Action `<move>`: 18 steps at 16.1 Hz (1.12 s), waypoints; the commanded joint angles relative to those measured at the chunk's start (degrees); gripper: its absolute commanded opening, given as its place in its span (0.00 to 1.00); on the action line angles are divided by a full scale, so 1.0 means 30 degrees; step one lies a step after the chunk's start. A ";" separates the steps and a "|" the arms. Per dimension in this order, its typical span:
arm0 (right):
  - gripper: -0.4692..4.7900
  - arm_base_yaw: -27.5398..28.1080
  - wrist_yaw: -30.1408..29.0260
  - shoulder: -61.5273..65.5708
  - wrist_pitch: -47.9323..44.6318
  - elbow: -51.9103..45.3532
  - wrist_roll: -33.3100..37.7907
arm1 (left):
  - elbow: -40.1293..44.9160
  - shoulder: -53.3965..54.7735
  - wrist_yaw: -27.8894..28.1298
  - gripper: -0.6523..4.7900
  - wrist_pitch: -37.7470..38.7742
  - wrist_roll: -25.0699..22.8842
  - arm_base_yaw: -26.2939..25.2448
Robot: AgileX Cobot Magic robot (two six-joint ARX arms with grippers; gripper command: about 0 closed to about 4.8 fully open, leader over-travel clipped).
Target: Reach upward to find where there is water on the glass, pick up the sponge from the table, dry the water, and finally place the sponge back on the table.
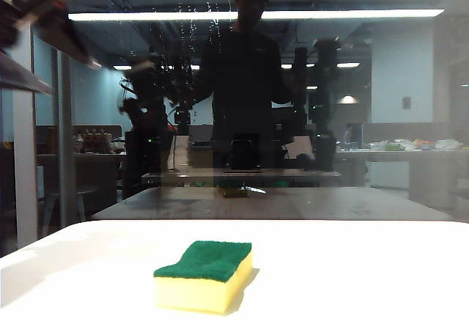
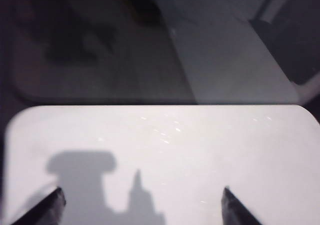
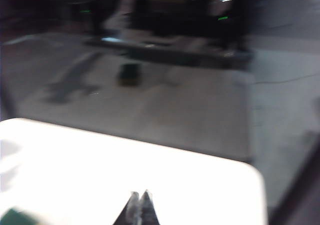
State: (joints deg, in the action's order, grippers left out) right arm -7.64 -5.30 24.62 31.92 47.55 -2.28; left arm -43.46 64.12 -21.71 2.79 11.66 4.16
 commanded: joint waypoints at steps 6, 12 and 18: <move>0.09 0.0000 0.1377 -0.0226 -0.1719 -0.0495 -0.0328 | -0.0066 -0.6062 0.0568 0.73 0.1574 -0.2463 -0.2295; 0.09 0.0000 0.1370 -0.2025 -0.5180 -0.3876 -0.0233 | 0.0138 -0.9406 0.1719 0.36 0.3942 -0.3315 -0.2251; 0.09 -0.0007 0.1399 -0.4845 -0.6885 -0.6878 -0.0240 | 0.1625 -1.2495 0.2674 0.17 0.5486 -0.3308 -0.2244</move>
State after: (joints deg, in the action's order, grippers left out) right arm -7.64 -1.26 11.16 13.06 27.42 -3.05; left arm -39.11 27.75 -14.35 19.55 1.96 -2.59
